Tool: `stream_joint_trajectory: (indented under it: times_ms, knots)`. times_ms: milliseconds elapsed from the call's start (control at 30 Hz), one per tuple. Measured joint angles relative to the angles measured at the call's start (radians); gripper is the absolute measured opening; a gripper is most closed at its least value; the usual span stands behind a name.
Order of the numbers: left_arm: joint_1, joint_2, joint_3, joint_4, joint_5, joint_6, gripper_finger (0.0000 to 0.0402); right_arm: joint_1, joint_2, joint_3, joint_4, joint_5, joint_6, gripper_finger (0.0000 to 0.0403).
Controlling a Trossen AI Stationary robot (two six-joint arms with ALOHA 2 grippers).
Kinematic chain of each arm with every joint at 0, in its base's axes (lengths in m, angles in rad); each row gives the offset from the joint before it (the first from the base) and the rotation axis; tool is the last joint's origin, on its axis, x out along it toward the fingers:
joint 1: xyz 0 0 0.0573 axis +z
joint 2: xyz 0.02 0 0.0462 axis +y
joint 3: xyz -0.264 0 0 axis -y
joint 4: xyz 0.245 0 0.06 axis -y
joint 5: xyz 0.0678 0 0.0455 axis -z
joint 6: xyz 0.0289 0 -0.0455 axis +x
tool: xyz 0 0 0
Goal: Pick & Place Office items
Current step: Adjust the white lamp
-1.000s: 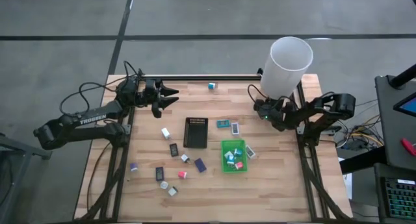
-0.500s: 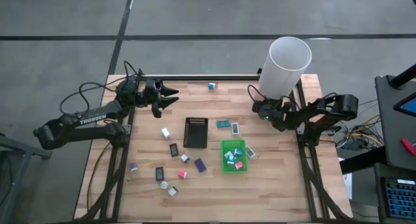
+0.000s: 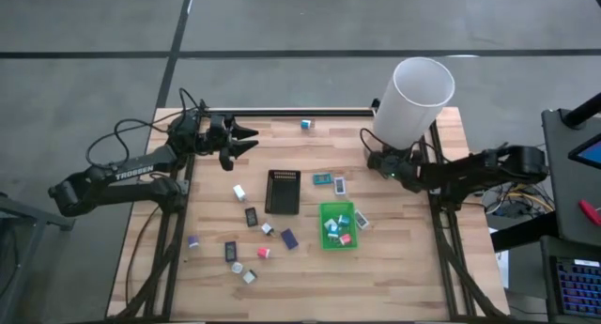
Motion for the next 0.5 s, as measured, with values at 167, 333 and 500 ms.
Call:
stream_joint_trajectory:
  times_ms: [167,333,500]
  knots:
    - [0.001,0.000,0.000,0.000,0.000,0.000,0.0191,0.004,-0.036,-0.001,-0.042,-0.023,0.019,0.0078]
    - [0.001,0.000,0.000,0.000,0.000,0.000,0.0191,0.003,-0.040,0.000,-0.044,-0.055,0.049,0.0088]
    - [0.001,0.000,0.000,0.000,0.000,0.000,0.0191,0.012,-0.040,0.000,-0.045,-0.084,0.051,0.0101]
